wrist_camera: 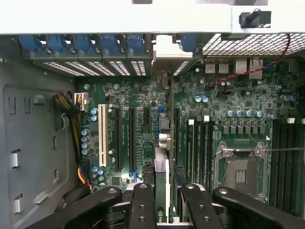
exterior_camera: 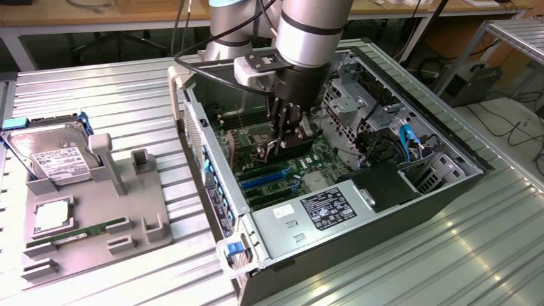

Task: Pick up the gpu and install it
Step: 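Insert the gpu into the slot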

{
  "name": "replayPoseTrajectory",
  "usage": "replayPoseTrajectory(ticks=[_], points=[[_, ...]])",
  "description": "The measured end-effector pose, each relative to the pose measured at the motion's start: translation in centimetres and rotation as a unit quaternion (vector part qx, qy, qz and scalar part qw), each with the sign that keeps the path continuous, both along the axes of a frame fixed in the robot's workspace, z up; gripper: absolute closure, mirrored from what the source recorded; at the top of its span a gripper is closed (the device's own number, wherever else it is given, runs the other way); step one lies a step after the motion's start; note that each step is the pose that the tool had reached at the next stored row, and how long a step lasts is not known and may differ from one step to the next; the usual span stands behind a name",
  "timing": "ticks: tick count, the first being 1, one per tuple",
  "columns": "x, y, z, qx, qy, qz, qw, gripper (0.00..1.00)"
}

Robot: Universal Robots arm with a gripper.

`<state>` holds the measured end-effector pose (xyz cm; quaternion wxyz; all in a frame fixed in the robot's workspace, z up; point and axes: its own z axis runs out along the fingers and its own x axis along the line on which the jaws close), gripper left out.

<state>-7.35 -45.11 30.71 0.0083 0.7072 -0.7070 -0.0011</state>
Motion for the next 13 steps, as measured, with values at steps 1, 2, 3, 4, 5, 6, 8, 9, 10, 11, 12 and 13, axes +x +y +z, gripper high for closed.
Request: replayPoseTrajectory(ticks=[1,2,3,4,5,6,8,9,10,11,12,13], points=[[0.0,0.00,-0.18,0.0000,0.0000,0.000,1.0000,0.74],[-0.1,-0.01,-0.35,-0.0001,0.0000,0.000,1.0000,0.74],[-0.1,-0.01,-0.53,-0.0001,0.0000,0.000,1.0000,0.74],[-0.1,-0.01,-0.72,0.0000,0.0000,0.000,1.0000,0.74],[-0.1,-0.01,-0.91,-0.0001,0.0000,0.000,1.0000,0.74],[-0.2,-0.01,-1.14,-0.0001,0.0000,0.000,1.0000,0.74],[-0.3,-0.01,-1.56,0.0000,0.0000,0.000,1.0000,0.74],[-0.3,-0.01,-1.79,0.0000,0.0000,0.000,1.0000,0.74],[-0.4,-0.01,-1.98,0.0000,0.0000,0.000,1.0000,0.74],[-0.5,-0.02,-2.22,0.0000,0.0000,0.000,1.0000,0.74],[-0.6,-0.02,-2.43,0.0000,0.0000,0.000,1.0000,0.74],[-0.6,-0.02,-2.60,0.0000,0.0000,0.000,1.0000,0.74]])
